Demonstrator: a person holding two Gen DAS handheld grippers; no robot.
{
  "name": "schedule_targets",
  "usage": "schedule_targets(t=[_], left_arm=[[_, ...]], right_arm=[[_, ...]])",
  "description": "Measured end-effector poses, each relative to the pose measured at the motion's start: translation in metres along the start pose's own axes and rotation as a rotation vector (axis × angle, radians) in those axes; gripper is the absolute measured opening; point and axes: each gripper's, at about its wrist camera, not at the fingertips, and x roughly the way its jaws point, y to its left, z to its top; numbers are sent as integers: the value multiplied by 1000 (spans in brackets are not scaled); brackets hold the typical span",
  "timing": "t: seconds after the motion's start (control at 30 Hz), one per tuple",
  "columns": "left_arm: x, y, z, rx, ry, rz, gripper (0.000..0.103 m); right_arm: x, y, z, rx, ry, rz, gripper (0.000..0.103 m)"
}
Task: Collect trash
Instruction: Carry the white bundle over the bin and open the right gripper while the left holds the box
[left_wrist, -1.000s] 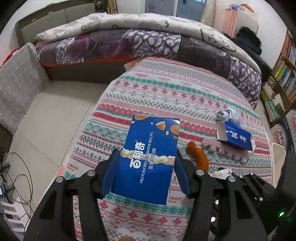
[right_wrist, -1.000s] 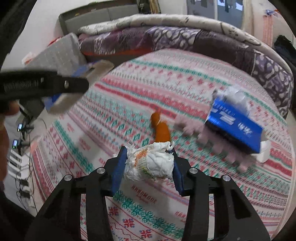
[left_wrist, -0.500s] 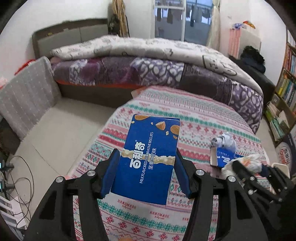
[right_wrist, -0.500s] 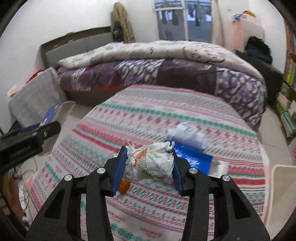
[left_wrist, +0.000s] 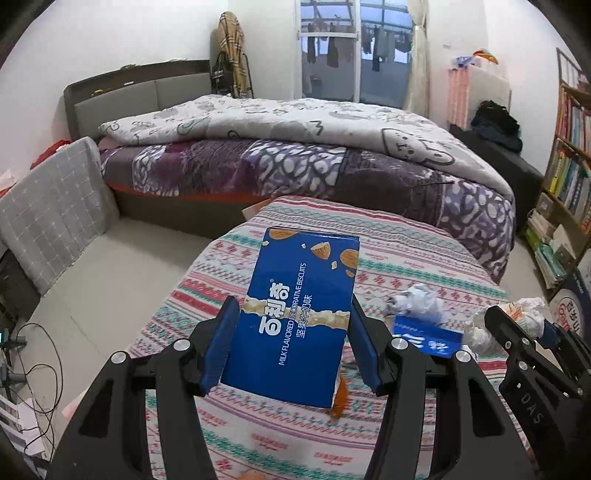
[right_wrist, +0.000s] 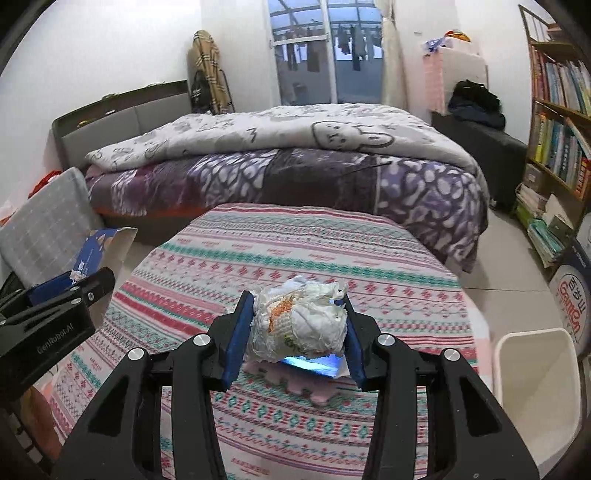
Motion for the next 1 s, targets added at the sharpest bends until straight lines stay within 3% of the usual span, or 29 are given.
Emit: schedule_targets(t=[1.0], left_arm=[[-19, -146, 3, 110, -28, -222, 57]], right_arm=[[-53, -156, -5, 204, -28, -250, 43]])
